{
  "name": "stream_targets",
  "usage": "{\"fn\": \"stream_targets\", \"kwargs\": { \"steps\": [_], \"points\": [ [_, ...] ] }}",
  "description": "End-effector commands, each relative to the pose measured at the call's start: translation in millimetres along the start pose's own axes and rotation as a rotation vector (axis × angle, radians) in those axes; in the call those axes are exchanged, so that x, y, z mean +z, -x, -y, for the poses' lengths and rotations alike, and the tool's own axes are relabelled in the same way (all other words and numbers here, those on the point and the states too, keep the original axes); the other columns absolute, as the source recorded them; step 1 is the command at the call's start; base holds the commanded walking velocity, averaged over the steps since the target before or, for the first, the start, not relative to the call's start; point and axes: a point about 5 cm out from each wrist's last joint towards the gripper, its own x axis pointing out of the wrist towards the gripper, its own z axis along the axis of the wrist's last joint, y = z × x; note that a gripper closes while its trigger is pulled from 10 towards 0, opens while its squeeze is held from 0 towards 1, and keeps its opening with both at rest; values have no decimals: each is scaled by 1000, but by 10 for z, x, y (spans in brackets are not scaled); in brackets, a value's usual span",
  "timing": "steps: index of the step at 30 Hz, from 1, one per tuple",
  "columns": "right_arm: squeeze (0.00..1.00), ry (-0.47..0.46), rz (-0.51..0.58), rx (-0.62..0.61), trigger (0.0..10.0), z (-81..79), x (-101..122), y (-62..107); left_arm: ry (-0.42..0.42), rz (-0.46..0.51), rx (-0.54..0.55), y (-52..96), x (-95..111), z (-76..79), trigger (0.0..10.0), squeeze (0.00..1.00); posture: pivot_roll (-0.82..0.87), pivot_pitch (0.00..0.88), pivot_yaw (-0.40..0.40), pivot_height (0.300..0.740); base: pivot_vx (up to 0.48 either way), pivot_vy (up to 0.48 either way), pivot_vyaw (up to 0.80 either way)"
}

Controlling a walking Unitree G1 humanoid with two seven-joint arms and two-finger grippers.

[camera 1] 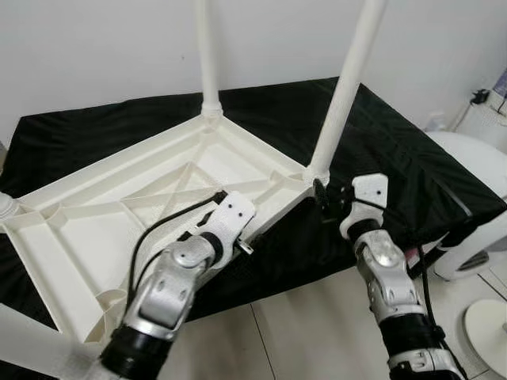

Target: Building children table

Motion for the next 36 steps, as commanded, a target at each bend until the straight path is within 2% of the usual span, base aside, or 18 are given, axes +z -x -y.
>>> {"fn": "stream_targets", "kwargs": {
  "steps": [1, 4, 6, 7, 9, 10, 14, 15, 20, 24, 31, 33, 36],
  "points": [
    [0, 5, -8, 6, 10000, -34, -12, 14, 1, -27, -62, 74, -39, 45, 10000, 0, -4, 120, 7, 740, 0, 0, 0],
    [0, 1, -9, 12, 10000, -55, -16, 13, -7, -44, -73, 137, -76, 43, 10000, 0, 0, 123, 7, 740, 0, 0, 0],
    [0, -7, -15, 27, 10000, -86, -30, 4, -24, -81, -80, 262, -161, 33, 10000, 0, 15, 131, 2, 740, 0, 0, 0],
    [0, -7, -15, 27, 10000, -86, -30, 4, -24, -81, -80, 262, -161, 33, 10000, 0, 15, 131, 2, 740, 0, 0, 0],
    [0, -11, -23, 38, 10000, -112, -40, -8, -32, -99, -80, 358, -209, 14, 10000, 0, 22, 134, 0, 740, 0, 0, 0],
    [0, -8, -36, 40, 10000, -129, -56, -16, -33, -104, -79, 415, -216, -8, 10000, 0, 28, 135, -2, 740, 0, 0, 0],
    [0, -4, -61, 39, 10000, -156, -93, -21, -30, -111, -75, 489, -222, -38, 10000, 0, 38, 135, -7, 740, 0, 0, 0],
    [0, -9, -98, 16, 10000, -175, -162, -6, -35, -123, -65, 548, -237, -60, 10000, 0, 54, 133, -12, 740, 0, 0, 0],
    [0, -17, -127, -11, 10000, -179, -219, 7, -37, -131, -60, 586, -243, -68, 10000, 0, 57, 133, -13, 740, 0, 0, 0],
    [0, -39, -171, -60, 10000, -194, -295, 20, -45, -143, -84, 675, -246, -42, 10000, 0, 69, 133, -15, 740, 0, 0, 0],
    [0, -47, -186, -76, 10000, -206, -317, 19, -53, -152, -100, 731, -245, -25, 10000, 0, 69, 133, -15, 740, 0, 0, 0],
    [0, -54, -204, -98, 10000, -214, -339, -2, -73, -161, -154, 818, -236, 29, 10000, 0, 87, 149, -16, 740, 0, 0, 0],
    [0, -58, -215, -112, 10000, -215, -350, -15, -81, -164, -195, 868, -228, 76, 10000, 0, 87, 154, -15, 740, 0, 0, 0]
  ]
}}
